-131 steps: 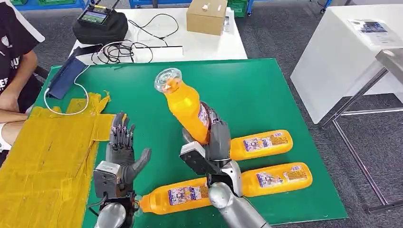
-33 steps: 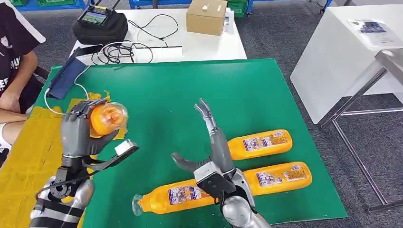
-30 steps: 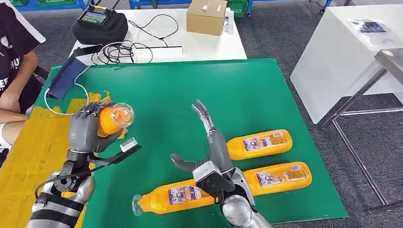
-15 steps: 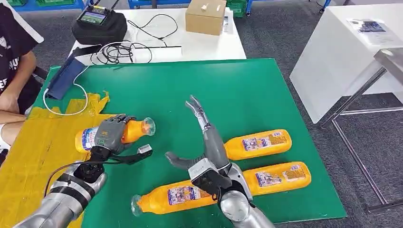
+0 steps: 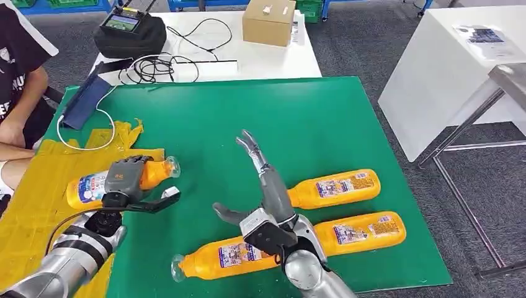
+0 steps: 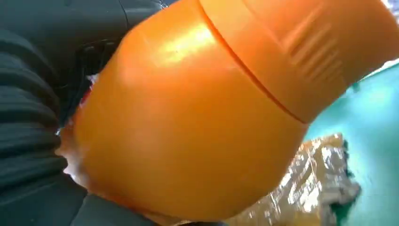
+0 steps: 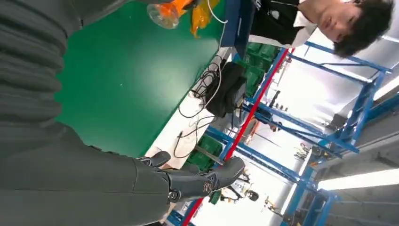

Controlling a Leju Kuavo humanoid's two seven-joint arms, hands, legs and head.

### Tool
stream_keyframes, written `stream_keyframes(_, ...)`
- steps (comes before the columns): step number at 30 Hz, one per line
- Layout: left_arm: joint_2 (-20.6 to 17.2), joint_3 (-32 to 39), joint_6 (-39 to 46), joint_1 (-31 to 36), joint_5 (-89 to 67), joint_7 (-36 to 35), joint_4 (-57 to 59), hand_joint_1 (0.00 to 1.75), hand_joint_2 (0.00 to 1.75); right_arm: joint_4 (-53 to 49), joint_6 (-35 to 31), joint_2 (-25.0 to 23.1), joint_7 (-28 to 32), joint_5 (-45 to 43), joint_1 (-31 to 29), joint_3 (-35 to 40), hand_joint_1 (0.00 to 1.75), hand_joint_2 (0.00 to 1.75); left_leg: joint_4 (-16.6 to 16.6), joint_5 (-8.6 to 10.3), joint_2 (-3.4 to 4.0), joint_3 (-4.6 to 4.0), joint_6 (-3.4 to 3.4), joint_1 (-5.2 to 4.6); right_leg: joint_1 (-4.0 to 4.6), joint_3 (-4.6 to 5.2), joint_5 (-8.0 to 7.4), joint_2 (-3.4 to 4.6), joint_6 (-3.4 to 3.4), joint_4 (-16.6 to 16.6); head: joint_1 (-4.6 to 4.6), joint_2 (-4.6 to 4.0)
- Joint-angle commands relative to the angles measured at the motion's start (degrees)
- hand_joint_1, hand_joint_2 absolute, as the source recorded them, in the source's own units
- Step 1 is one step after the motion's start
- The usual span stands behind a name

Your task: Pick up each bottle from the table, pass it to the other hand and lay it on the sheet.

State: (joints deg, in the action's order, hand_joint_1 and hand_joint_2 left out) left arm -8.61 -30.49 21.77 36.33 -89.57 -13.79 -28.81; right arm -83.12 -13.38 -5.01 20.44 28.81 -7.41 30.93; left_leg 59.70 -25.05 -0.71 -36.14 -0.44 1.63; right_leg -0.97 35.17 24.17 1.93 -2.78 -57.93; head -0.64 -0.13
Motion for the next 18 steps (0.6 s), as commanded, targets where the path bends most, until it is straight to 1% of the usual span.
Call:
stream_keyframes(1,-0.15,-1.69,-2.76,3.20,0.40,-0.39,6.53,1.68,1.75,5.59,0.53,0.66,-0.58,0.85,-2.93,1.33,0.00,1.75,-0.13,-0.05,0.11,0.34,0.15,-0.03,0.04,-0.32,0.03,-0.14,0.13,0.13,-0.02,0.00)
stream_keyframes(2,-0.15,-1.69,-2.76,3.20,0.40,-0.39,6.53,1.68,1.75,5.59,0.53,0.66,-0.58,0.85,-2.93,1.33,0.00,1.75,-0.06,-0.04,0.09,0.18,0.08,-0.03,0.05,-0.18,0.01,-0.08,0.10,0.08,0.00,0.00)
stream_keyframes(4,-0.15,-1.69,-2.76,3.20,0.40,-0.39,6.53,1.68,1.75,5.59,0.53,0.66,-0.58,0.85,-2.93,1.33,0.00,1.75,-0.15,-0.04,0.07,0.34,0.12,-0.06,0.05,-0.32,0.04,-0.18,0.16,0.13,0.00,0.00)
stream_keyframes(5,-0.15,-1.69,-2.76,3.20,0.40,-0.39,6.53,1.68,1.75,5.59,0.53,0.66,-0.58,0.85,-2.93,1.33,0.00,1.75,-0.08,-0.03,0.02,0.20,0.08,-0.04,0.05,-0.21,0.02,-0.15,0.12,0.09,-0.02,0.00)
stream_keyframes(6,-0.18,-1.84,-3.05,3.23,-0.01,-0.53,6.65,1.48,1.75,5.62,0.55,0.65,-0.62,0.94,-2.98,1.38,0.00,1.75,-0.18,-0.03,0.01,0.38,0.13,-0.06,0.06,-0.36,0.02,-0.23,0.18,0.17,0.00,0.00)
stream_keyframes(7,0.01,-1.54,-3.90,3.27,-0.16,-0.48,6.96,1.08,1.75,5.68,0.59,0.65,-0.69,1.05,-3.02,1.40,0.00,1.75,-0.22,-0.03,0.06,0.46,0.15,-0.08,0.05,-0.41,0.02,-0.22,0.20,0.18,0.00,0.00)
stream_keyframes(8,0.20,-0.80,-4.89,3.20,0.20,0.29,7.17,0.24,1.75,5.80,0.62,0.63,-0.77,1.16,-3.08,1.42,0.00,1.75,-0.07,-0.03,0.02,0.17,0.08,-0.05,0.04,-0.15,0.00,-0.10,0.09,0.07,0.00,0.00)
stream_keyframes(9,0.42,0.48,-4.63,2.74,1.33,1.92,6.88,0.00,1.75,5.90,0.67,0.62,-0.79,1.17,-3.11,1.42,0.00,1.75,-0.10,-0.02,0.03,0.22,0.10,-0.05,0.04,-0.20,0.00,-0.12,0.11,0.10,0.00,0.00)
stream_keyframes(10,0.81,2.28,-4.41,2.36,2.63,4.20,6.84,0.00,1.75,6.01,0.74,0.71,-0.81,1.20,-3.15,1.45,0.00,1.75,-0.14,-0.02,0.05,0.31,0.13,-0.05,0.06,-0.28,-0.01,-0.16,0.14,0.14,0.00,0.00)
stream_keyframes(11,0.95,2.71,-4.33,2.16,2.85,4.75,6.80,0.00,1.75,6.05,0.77,0.78,-0.82,1.21,-3.14,1.44,0.00,1.75,-0.07,-0.02,0.00,0.15,0.08,-0.05,0.03,-0.13,0.00,-0.10,0.07,0.07,0.00,0.00)
stream_keyframes(13,1.39,4.02,-4.86,1.91,3.73,6.12,6.60,0.00,1.75,6.12,0.78,0.89,-0.92,1.39,-3.10,1.42,0.00,1.75,-0.15,-0.02,0.04,0.31,0.14,-0.07,0.04,-0.28,0.00,-0.15,0.12,0.14,0.00,0.00)
stream_keyframes(14,1.57,4.39,-4.91,1.87,4.04,6.56,6.49,0.00,1.75,6.12,0.76,0.92,-0.98,1.49,-3.09,1.42,0.00,1.75,-0.08,-0.01,-0.01,0.16,0.09,-0.06,0.02,-0.15,0.00,-0.10,0.06,0.09,0.00,0.00)
stream_keyframes(15,1.95,5.41,-5.23,1.76,5.22,7.97,6.23,0.00,1.75,6.12,0.77,1.01,-1.08,1.71,-3.10,1.46,0.00,1.75,-0.17,-0.02,0.05,0.33,0.15,-0.09,0.01,-0.31,0.00,-0.15,0.11,0.16,-0.02,0.00)
stream_keyframes(16,2.64,7.68,-5.97,1.41,8.56,11.74,5.77,0.00,1.75,6.22,0.81,1.24,-1.27,2.22,-3.18,1.69,0.00,1.75,-0.10,-0.03,0.03,0.22,0.10,-0.06,0.02,-0.21,0.00,-0.09,0.07,0.10,0.00,0.00)
stream_keyframes(18,3.04,9.29,-7.95,0.92,11.98,15.47,4.84,0.00,1.75,6.60,0.83,1.87,-1.89,3.84,-3.27,2.34,0.00,1.75,-0.17,-0.02,-0.03,0.34,0.16,-0.08,0.02,-0.36,0.02,-0.24,0.11,0.18,-0.02,0.00)
